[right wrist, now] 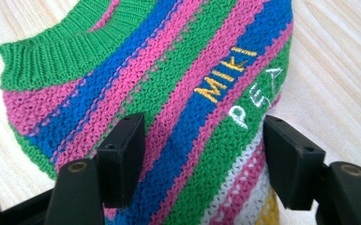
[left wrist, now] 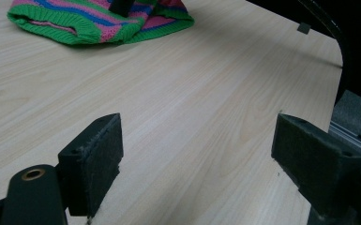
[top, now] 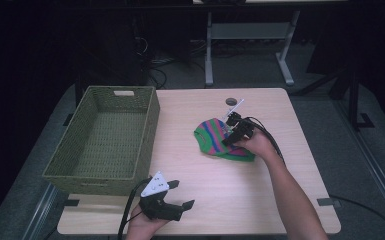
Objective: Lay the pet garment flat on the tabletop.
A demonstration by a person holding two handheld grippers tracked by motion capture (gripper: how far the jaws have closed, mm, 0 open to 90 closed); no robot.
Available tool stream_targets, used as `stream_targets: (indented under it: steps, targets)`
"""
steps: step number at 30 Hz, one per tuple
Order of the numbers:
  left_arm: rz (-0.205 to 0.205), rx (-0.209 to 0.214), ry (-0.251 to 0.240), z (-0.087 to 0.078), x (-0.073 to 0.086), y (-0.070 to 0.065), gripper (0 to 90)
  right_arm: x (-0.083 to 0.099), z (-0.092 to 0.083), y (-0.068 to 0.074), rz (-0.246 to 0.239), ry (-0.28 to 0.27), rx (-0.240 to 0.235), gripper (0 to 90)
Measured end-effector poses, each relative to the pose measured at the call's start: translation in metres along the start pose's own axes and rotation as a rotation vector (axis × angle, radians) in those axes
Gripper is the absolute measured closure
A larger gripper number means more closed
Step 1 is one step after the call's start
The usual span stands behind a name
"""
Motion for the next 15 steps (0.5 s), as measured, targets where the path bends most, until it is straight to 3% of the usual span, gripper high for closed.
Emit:
stream_targets:
  steps: [4, 15]
  targets:
    - [-0.002, 0.002, 0.002, 0.0009, 0.0001, -0.0001, 16.5, 0.0001, 0.0011, 0.0025, 0.003, 0.003, 0.02, 39.4]
    - [0.006, 0.007, 0.014, 0.0031, 0.0005, -0.0022, 16.5, -0.0029, -0.0002, 0.0096, -0.007, 0.007, 0.043, 67.5]
Point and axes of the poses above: each handheld gripper's, and its own axes: z roughly forward along the jaws, x roughly out of its underside, y roughly to its left, the point moved 4 cm from there along z, roughly forward along the jaws, and after that the axes turned 5 degrees about -z, right-handed, at the moved point
